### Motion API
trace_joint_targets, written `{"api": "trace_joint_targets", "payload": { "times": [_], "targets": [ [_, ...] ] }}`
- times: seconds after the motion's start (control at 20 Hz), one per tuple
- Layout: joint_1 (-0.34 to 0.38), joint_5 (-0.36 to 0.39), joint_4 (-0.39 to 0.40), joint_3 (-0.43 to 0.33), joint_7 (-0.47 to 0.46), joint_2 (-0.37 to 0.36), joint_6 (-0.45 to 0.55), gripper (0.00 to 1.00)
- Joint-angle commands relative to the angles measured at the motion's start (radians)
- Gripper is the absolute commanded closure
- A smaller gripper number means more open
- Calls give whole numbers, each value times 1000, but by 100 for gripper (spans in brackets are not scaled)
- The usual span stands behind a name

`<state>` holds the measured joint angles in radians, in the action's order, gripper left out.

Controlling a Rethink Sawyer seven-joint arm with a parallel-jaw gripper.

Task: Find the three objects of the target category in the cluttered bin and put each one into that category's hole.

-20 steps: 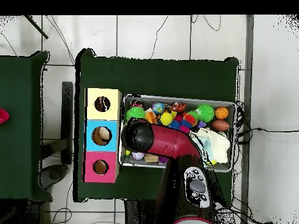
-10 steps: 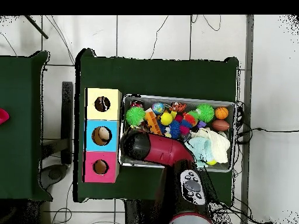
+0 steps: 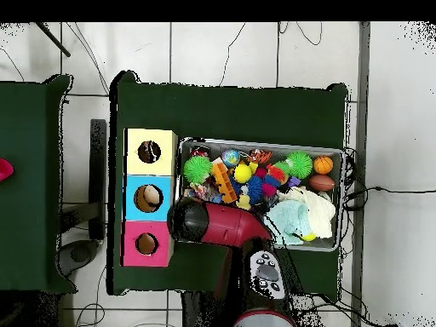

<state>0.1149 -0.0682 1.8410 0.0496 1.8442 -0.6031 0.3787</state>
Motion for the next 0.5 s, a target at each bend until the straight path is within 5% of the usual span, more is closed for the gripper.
{"api": "trace_joint_targets", "payload": {
  "times": [0.05, 0.5],
  "targets": [
    [9, 47, 44, -14, 110, 35, -44, 0],
    [59, 45, 41, -67, 146, 77, -269, 0]
  ]
}}
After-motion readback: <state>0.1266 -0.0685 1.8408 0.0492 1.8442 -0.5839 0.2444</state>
